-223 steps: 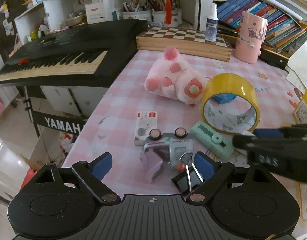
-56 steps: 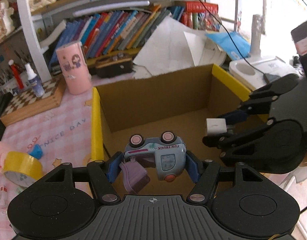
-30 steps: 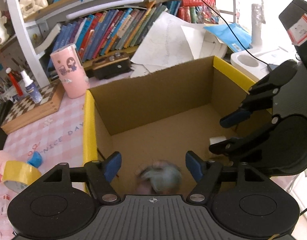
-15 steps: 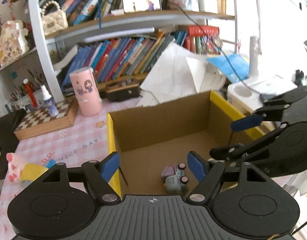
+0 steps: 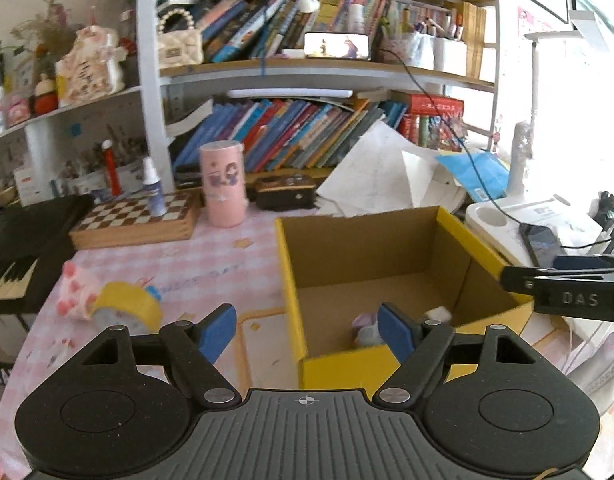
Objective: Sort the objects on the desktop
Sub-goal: 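Open the right tool to drop the plug while the left tool drops the truck into the box, then withdraw both tools from the box back toward the remaining objects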
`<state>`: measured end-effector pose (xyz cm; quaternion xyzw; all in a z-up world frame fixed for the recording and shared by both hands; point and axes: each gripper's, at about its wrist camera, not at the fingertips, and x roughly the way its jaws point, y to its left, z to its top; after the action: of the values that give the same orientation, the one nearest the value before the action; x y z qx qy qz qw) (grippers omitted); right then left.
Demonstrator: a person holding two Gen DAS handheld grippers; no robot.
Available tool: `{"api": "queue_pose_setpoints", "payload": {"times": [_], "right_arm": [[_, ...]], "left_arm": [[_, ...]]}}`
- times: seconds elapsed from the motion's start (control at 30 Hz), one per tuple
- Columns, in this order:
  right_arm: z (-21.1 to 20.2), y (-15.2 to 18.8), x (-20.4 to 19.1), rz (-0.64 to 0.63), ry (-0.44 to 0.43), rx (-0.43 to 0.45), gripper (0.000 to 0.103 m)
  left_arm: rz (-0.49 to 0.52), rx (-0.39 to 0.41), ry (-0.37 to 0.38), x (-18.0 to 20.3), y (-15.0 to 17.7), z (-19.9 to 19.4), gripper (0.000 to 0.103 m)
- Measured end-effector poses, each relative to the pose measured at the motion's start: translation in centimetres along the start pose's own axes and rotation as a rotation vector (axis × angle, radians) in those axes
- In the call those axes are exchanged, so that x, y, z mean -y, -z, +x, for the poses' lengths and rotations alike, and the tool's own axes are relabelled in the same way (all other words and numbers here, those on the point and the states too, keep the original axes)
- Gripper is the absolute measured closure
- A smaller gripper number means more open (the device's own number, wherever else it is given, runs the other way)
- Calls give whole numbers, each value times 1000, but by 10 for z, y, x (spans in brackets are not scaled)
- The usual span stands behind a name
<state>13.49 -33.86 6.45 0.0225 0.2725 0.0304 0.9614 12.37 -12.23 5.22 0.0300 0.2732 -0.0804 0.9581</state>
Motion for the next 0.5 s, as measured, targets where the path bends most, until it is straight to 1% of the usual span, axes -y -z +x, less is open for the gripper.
{"api": "queue_pose_setpoints", "payload": {"times": [0.13,0.17,0.33,0.4,0.5], "right_arm": [[-15,20,-15,27,51,1,32],[-19,26,-21,25,60,-2,31],[-34,50,-50,19,98,-23,29],[-39,59,-62,17,99,-35,27],[-43,72,-80,16,87,-70,24]], "left_arm": [[-28,-10,-12,-20,14,-13,23],[-29,-13,-16,-25,18,-16,23],[-39,-35,-32,-46,41,-34,23],[-39,-51,-43,-54,53,-40,23],[-49,-98,-50,-67,68,-44,23]]}}
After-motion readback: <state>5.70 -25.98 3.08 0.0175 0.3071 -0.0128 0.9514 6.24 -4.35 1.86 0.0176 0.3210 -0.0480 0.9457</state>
